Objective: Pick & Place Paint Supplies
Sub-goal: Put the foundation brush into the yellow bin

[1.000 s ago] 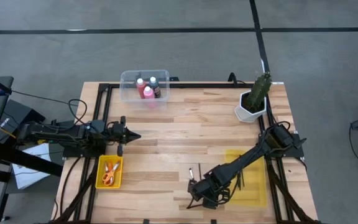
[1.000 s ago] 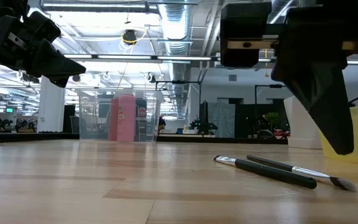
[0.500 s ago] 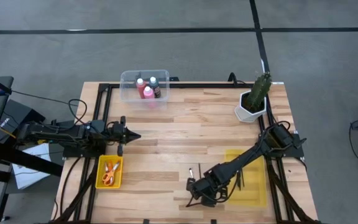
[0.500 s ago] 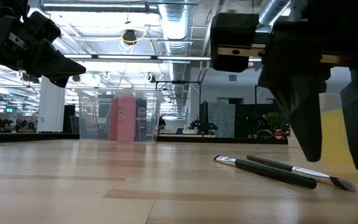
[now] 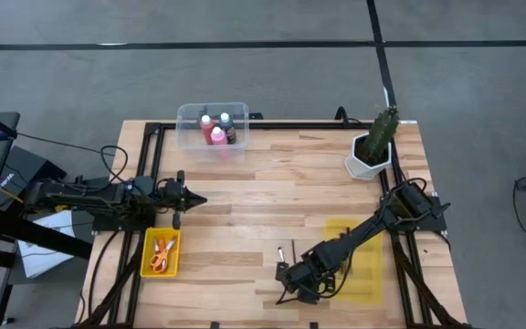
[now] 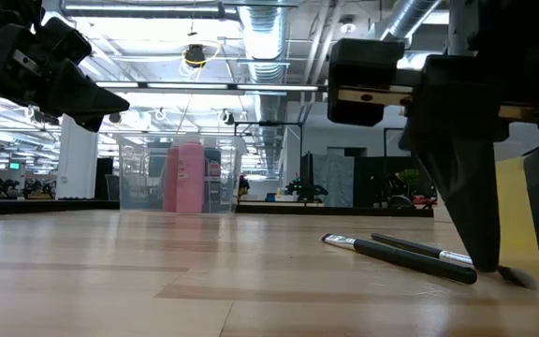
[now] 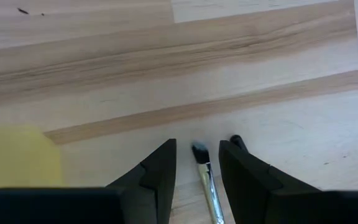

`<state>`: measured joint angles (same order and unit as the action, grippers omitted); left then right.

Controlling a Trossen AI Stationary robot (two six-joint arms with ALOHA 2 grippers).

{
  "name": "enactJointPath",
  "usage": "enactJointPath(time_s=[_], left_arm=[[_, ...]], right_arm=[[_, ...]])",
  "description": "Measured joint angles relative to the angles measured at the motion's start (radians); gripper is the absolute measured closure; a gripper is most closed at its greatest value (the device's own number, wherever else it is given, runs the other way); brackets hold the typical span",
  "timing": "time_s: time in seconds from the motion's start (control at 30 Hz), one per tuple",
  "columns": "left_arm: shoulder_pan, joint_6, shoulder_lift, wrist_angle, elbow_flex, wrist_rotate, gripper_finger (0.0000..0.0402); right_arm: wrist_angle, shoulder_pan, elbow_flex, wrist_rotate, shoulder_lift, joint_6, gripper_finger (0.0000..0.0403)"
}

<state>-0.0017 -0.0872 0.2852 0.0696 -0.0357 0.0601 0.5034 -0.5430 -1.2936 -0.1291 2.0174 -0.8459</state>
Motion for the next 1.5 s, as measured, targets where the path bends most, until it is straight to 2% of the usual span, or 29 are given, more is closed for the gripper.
enactJointPath(time_s=[0.6,1.37,1.5], left_arm=[[0.0,0.0,0.0,0.0,0.0,-0.004,0.0401],[0.0,0.0,0.0,0.0,0.0,0.001,0.0401],[0.0,0.0,0.0,0.0,0.0,0.0,0.0401]], right_arm=[[-0.01,0.0,0.006,0.025,-0.001,0.0,0.0287],[-0.011,0.001,0.006,0.027,0.0,0.009,0.0396],[-0.011,0.0,0.006,0.027,0.0,0.009,0.0397]])
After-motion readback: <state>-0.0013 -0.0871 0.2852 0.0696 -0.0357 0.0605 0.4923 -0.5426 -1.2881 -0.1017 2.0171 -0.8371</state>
